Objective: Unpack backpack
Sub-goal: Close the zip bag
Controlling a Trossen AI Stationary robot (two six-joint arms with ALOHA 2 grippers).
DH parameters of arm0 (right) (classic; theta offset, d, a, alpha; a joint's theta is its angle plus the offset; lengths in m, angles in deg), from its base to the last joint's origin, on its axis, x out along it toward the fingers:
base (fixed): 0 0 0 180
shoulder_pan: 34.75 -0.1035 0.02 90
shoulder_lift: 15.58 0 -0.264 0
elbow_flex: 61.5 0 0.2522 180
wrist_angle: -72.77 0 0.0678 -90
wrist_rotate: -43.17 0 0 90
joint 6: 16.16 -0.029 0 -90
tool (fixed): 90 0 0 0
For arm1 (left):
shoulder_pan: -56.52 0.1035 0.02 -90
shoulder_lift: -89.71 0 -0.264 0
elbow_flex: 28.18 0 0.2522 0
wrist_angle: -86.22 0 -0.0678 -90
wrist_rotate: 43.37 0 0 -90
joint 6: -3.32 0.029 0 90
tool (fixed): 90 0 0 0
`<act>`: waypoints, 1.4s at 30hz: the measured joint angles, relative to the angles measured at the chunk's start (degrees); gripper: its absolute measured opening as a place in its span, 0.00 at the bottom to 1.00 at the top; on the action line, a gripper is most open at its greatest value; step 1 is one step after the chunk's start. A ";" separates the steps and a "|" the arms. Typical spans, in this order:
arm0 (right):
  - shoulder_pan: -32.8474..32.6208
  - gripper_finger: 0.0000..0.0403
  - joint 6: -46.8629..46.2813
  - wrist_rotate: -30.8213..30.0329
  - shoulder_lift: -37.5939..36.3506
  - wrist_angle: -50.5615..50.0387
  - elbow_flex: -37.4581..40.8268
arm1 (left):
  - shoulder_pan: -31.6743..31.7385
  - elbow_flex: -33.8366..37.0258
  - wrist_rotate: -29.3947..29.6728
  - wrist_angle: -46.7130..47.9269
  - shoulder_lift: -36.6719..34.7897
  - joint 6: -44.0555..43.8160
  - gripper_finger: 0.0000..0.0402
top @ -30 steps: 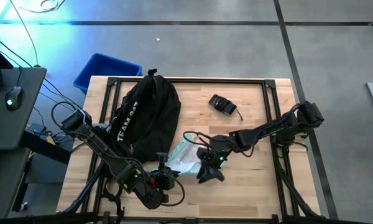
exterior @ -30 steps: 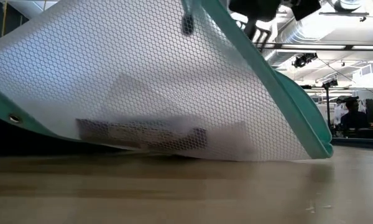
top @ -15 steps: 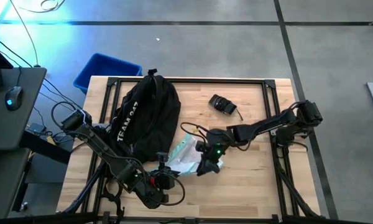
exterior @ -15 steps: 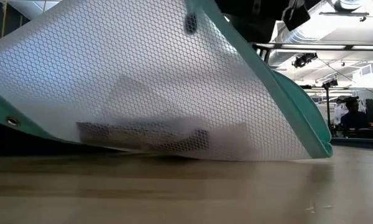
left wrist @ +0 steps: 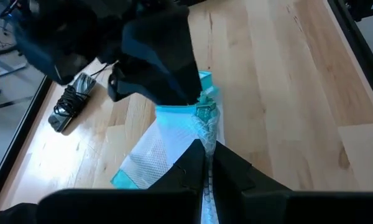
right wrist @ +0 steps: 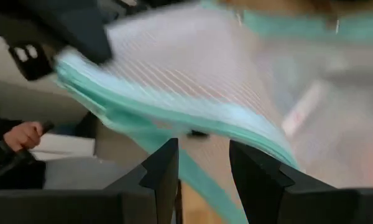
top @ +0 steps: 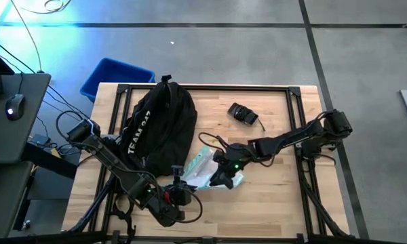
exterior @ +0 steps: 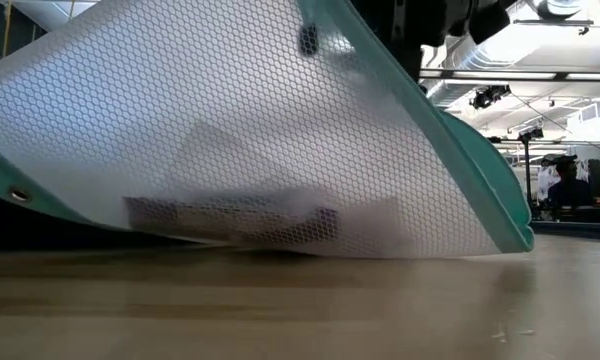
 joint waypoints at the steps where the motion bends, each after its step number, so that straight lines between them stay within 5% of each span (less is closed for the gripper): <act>1: -0.57 0.32 1.91 -1.30 0.00 0.47 0.00 | 0.06 0.00 0.29 -0.02 0.00 -0.34 0.00; 15: -7.13 0.33 19.03 -18.35 0.00 4.15 0.00 | 0.67 0.00 2.29 -0.15 0.00 -3.91 0.00; 22: -7.11 0.32 21.19 -20.60 0.00 5.61 0.00 | 1.75 0.00 2.32 -2.26 0.00 -3.96 0.00; 25: -7.13 0.27 21.62 -21.33 0.00 5.70 0.00 | 2.10 0.00 2.35 -2.32 0.00 -3.96 0.00; 30: -7.13 0.04 18.89 -20.57 0.00 5.82 0.00 | 2.21 0.00 3.46 -2.91 -0.06 -3.96 0.00; 42: -7.11 0.00 9.55 -22.73 -0.07 -6.22 -0.07 | 1.07 0.04 6.57 0.21 -5.14 -4.93 0.00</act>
